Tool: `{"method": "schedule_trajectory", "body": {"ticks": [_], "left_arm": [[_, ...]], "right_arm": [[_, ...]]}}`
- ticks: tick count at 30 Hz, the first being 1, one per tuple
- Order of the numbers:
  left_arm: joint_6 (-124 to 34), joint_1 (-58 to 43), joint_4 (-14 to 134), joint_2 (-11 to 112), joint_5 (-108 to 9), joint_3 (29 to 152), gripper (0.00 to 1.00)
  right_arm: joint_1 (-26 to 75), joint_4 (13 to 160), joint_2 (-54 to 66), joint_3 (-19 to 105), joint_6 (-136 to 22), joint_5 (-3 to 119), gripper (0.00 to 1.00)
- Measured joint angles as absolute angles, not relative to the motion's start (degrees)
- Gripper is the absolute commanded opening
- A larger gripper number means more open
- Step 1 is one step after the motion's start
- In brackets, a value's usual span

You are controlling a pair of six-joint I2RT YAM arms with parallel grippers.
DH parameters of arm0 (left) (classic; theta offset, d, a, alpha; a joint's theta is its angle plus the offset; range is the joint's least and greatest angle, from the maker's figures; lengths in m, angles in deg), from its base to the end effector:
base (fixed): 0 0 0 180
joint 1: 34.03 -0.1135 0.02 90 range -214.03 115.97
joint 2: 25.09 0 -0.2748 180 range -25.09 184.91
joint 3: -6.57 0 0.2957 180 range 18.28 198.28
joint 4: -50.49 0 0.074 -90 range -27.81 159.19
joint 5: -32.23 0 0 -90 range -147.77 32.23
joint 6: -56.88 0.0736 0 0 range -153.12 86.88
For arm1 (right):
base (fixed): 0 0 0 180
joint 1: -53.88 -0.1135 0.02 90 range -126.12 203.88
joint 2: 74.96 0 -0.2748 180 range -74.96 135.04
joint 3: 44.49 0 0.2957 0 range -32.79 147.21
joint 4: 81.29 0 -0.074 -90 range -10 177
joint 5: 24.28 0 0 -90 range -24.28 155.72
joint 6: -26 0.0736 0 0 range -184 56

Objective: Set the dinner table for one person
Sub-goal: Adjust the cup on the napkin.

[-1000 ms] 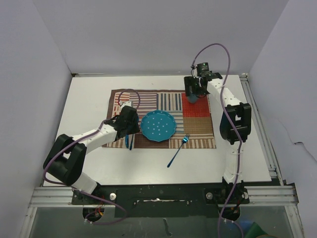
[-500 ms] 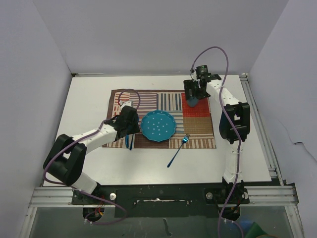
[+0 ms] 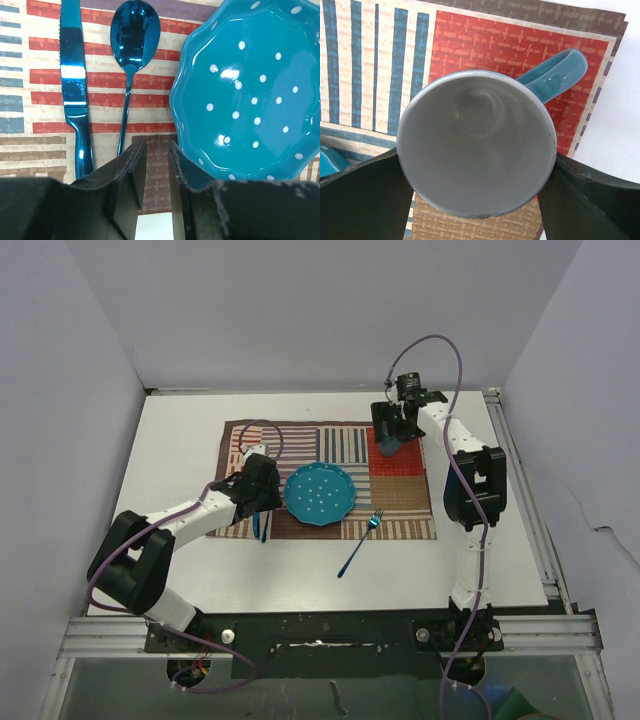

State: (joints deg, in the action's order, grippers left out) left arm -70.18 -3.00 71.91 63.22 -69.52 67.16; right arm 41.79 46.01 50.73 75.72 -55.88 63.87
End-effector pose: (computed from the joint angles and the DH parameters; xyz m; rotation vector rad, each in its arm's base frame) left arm 0.3241 -0.1775 0.1402 -0.2203 2.4164 -0.2989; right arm 0.5397 0.1180 0.1831 -0.1018 2.5932 0.1710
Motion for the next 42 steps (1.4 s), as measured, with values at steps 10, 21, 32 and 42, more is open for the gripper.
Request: {"method": "schedule_trajectory", "body": {"ticks": [10, 21, 32, 42], "left_arm": [[-70.16, -2.96, 72.52, 63.22, -69.54, 67.84, 0.24], [-70.16, -2.96, 72.69, 63.2, -69.54, 67.93, 0.24], [-70.16, -2.96, 72.69, 63.2, -69.71, 67.93, 0.24], [-70.18, -2.96, 72.63, 63.2, -69.71, 67.93, 0.24]], "right_arm": [[41.79, 43.82, 50.27, 75.74, -55.97, 63.32, 0.94], [41.79, 44.2, 50.12, 75.31, -56.17, 62.25, 0.98], [39.45, 48.41, 40.13, 67.55, -57.04, 70.14, 0.97], [36.08, 49.14, 28.74, 60.18, -54.7, 72.5, 0.98]]}}
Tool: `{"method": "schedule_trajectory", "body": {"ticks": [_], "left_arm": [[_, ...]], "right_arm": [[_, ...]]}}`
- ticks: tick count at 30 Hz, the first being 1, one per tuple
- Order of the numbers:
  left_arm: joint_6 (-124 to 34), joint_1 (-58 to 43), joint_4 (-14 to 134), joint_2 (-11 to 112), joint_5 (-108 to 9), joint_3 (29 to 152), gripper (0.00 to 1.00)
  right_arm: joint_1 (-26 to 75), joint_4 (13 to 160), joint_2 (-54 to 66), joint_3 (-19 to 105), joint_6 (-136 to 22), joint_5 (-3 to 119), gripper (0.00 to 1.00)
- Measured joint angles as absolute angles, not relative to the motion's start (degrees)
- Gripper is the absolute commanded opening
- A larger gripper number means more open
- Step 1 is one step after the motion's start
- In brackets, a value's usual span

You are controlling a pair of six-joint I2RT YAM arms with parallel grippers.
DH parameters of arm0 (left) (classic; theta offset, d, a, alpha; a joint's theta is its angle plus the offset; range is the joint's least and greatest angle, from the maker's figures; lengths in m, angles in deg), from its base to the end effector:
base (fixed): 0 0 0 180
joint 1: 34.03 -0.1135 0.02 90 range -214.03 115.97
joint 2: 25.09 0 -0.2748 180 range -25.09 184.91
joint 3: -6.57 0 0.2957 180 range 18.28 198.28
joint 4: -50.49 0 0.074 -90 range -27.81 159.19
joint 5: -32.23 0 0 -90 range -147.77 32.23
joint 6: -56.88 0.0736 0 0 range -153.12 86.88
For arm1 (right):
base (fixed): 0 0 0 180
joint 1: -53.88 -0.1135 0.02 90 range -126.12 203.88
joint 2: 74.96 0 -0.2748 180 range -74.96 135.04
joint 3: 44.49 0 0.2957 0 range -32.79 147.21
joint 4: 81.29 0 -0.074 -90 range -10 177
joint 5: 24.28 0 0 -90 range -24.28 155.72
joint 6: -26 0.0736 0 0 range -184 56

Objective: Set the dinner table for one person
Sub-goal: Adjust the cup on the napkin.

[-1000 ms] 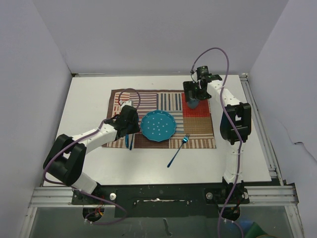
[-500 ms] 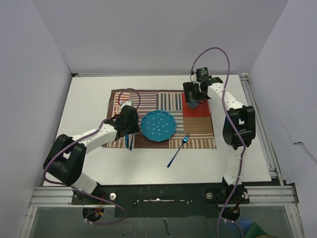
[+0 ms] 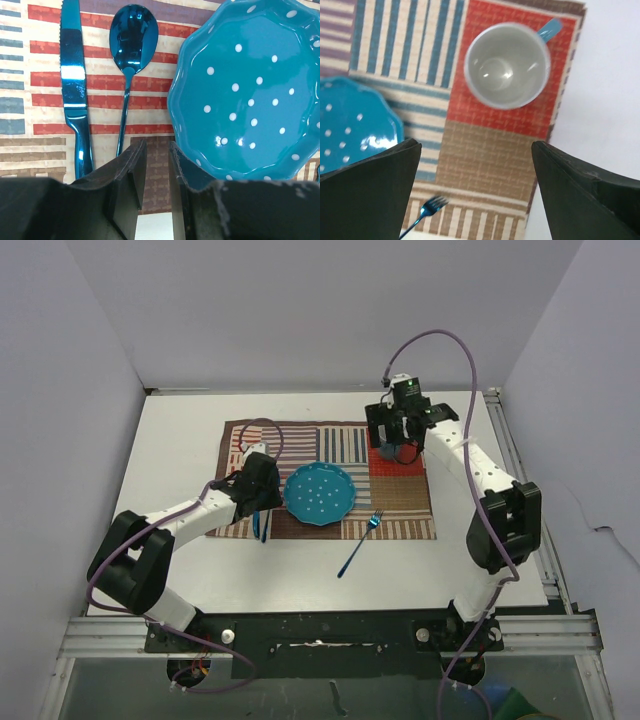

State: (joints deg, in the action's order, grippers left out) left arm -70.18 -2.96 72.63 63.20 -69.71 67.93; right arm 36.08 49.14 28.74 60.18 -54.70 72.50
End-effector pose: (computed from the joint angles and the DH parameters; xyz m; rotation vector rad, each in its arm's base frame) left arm 0.3257 -0.1785 0.1439 -0.2210 2.4140 -0.2965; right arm 0.4578 0.1379 0.2752 -0.1249 2.4092 0.0746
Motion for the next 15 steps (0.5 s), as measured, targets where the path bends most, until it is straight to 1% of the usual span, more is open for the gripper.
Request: {"method": "schedule_trajectory", "body": {"ticks": [4, 8, 15], "left_arm": [[-70.18, -2.96, 72.58, 63.2, -69.69, 67.93, 0.24], [-70.16, -2.96, 72.32, 63.31, -69.71, 67.93, 0.24], [-69.4, -2.96, 71.75, 66.67, -69.69, 69.32, 0.24]], "right_arm": [[31.4, 48.83, 25.11, 54.21, -52.89, 72.07, 0.98], [27.69, 48.81, 24.2, 50.22, -51.27, 68.99, 0.98], [26.79, 49.92, 24.17, 44.73, -49.59, 66.76, 0.99]]}}
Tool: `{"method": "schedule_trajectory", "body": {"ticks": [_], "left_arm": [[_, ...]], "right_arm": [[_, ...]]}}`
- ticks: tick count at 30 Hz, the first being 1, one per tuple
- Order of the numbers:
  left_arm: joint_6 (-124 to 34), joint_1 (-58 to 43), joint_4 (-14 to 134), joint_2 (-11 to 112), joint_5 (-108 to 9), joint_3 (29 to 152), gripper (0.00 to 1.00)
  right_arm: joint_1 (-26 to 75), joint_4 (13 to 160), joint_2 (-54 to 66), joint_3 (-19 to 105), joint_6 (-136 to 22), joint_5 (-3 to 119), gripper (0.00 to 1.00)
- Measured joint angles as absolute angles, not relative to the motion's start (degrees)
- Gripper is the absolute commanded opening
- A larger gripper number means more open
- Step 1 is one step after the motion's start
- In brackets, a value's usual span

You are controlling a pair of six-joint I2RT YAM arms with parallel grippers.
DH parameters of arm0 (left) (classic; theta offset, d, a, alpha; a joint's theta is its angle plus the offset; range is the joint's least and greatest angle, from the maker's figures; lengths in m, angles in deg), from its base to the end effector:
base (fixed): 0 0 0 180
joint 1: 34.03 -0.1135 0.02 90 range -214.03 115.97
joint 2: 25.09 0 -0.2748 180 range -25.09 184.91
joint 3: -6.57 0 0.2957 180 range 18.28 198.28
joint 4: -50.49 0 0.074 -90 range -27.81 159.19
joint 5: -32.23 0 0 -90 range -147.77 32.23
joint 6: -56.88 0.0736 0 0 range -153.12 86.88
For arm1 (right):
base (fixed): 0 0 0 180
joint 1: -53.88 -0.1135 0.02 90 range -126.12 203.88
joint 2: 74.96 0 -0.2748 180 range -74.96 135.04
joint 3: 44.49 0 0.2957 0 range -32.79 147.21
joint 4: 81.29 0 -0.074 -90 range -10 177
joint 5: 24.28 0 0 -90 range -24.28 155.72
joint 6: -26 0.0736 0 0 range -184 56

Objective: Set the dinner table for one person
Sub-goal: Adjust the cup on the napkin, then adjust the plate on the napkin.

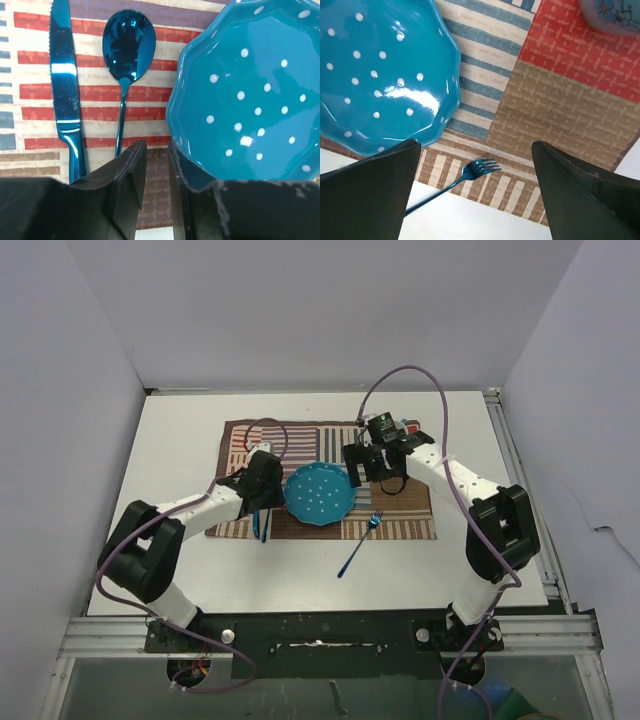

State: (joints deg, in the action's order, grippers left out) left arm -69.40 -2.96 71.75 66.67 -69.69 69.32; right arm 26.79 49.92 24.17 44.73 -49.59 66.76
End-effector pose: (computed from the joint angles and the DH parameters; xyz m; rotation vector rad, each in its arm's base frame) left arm 0.3336 -0.1833 0.1325 -0.2029 2.4334 -0.2769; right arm 0.3848 0.1953 0.2078 -0.2821 2.5992 0.2373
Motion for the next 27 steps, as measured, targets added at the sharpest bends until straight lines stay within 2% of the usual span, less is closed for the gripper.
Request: {"method": "schedule_trajectory", "body": {"ticks": [4, 18, 22, 25, 27], "left_arm": [[-68.54, -2.96, 71.47, 68.73, -69.69, 71.01, 0.24], [-67.34, -3.07, 70.49, 70.83, -69.71, 72.1, 0.24], [-67.32, -3.09, 70.01, 71.05, -69.71, 72.1, 0.24], [-67.3, -3.13, 68.67, 71.66, -69.67, 72.1, 0.22], [-67.28, -3.22, 67.73, 72.29, -69.38, 72.1, 0.18]], "right_arm": [[26.79, 50.91, 24.55, 43.18, -49.06, 65.73, 0.9], [24.74, 55.56, 34.93, 43.05, -47.62, 60.18, 0.66], [23.93, 55.69, 35.85, 43.07, -47.23, 59.74, 0.45], [23.73, 55.74, 35.87, 43.2, -47.16, 59.39, 0.18], [23.8, 55.39, 36.02, 43.4, -47.03, 59.87, 0.03]]}}
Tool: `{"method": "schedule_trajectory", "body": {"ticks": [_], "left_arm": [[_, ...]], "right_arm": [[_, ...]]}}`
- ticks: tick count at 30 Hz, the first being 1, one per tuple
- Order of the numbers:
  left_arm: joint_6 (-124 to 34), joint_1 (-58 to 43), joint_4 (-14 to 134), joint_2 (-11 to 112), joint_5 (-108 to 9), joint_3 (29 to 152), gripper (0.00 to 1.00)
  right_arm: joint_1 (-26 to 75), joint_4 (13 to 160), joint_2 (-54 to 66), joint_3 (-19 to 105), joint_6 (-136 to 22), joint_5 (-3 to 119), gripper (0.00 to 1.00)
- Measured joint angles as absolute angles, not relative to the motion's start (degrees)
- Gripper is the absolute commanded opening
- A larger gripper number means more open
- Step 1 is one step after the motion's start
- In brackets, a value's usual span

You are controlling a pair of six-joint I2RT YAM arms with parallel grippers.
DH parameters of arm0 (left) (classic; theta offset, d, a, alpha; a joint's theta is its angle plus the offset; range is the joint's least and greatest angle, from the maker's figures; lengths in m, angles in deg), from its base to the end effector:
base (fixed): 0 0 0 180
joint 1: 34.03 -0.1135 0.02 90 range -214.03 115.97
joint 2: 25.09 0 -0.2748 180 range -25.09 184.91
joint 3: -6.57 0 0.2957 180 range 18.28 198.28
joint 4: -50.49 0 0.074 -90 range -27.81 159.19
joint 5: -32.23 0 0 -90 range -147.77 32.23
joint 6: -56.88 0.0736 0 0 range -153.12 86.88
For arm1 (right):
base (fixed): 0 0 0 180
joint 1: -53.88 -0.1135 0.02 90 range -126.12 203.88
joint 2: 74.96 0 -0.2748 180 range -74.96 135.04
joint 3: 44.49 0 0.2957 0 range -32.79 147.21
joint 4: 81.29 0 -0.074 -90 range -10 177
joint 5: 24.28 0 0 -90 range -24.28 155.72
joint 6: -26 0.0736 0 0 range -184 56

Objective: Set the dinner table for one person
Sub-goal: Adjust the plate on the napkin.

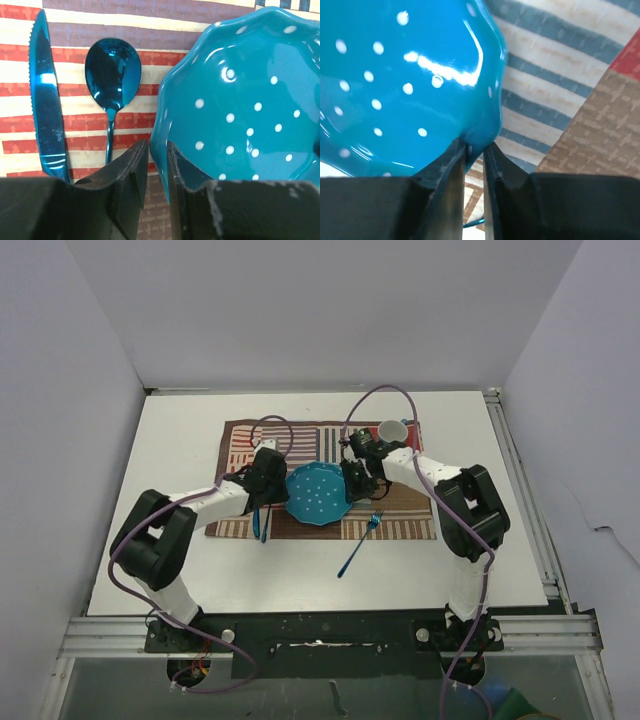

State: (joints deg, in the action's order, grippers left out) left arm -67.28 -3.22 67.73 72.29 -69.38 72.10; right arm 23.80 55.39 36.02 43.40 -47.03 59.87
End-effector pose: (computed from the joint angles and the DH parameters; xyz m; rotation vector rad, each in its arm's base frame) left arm 0.3530 -0.1933 0.1196 -0.1626 2.4176 -0.2774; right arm 0.3850 0.2317 0.1192 -0.3471 2.7603 0.3622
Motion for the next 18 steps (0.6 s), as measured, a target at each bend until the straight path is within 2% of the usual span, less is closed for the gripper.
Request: {"method": "schedule_trajectory", "body": {"ticks": [4, 18], "left_arm": [[-66.95, -3.53, 66.2, 73.69, -68.75, 72.01, 0.0], [-67.14, -4.1, 63.6, 74.54, -67.07, 72.01, 0.0]], "right_arm": [[24.67, 56.74, 36.37, 44.58, -44.58, 60.11, 0.0], [24.94, 56.02, 37.81, 46.13, -44.47, 61.49, 0.0]]}}
